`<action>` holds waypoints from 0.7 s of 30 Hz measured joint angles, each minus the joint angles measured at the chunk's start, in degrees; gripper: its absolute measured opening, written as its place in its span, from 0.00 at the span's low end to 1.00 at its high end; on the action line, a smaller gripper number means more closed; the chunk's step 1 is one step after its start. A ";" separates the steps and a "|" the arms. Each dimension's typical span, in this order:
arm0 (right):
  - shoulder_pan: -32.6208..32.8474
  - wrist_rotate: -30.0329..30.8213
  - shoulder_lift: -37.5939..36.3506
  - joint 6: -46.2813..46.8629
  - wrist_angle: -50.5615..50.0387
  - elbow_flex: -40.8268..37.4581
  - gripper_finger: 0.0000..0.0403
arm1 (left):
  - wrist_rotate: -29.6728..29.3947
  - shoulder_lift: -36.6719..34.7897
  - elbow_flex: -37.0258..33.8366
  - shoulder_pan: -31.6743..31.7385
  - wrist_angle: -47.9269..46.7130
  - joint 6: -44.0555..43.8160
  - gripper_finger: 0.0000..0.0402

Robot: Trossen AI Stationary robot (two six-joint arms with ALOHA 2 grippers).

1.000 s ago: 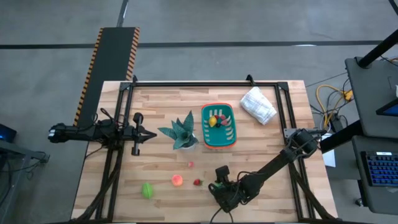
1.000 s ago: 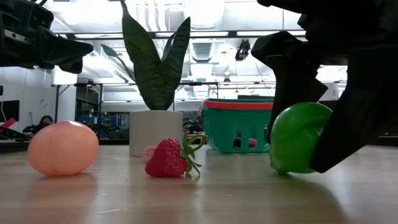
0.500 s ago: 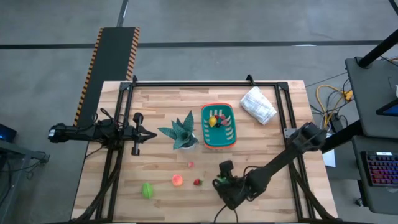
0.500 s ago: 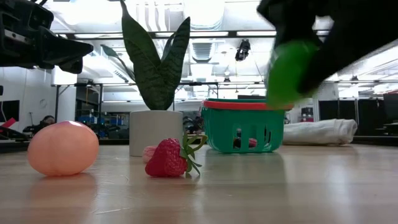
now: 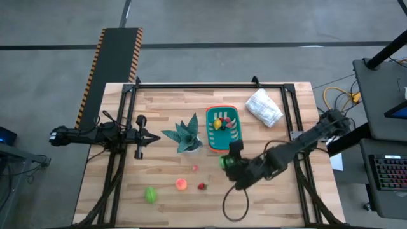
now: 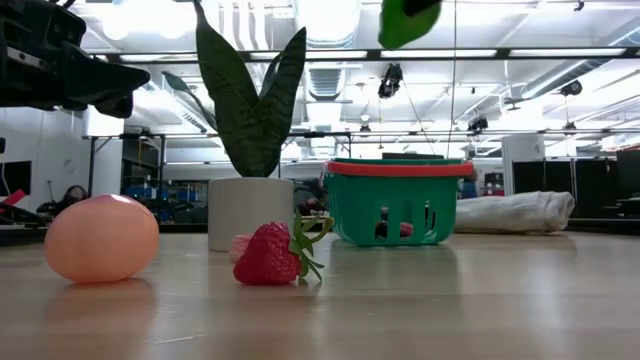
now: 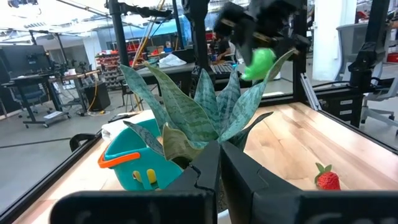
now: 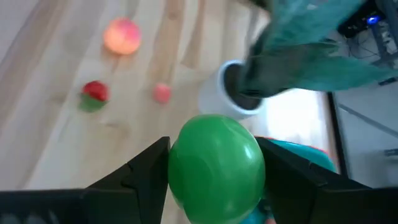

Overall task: Build produce basket
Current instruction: Put the pear into the basket

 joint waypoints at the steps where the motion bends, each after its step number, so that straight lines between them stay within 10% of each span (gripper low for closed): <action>1: -0.91 -0.14 -0.99 -0.72 0.36 -0.42 0.52 | 0.00 0.07 0.00 0.02 0.00 0.00 0.00; 21: -21.92 -18.75 -9.12 -13.32 6.85 -6.03 0.52 | 0.00 0.12 0.00 0.02 -0.03 0.00 0.00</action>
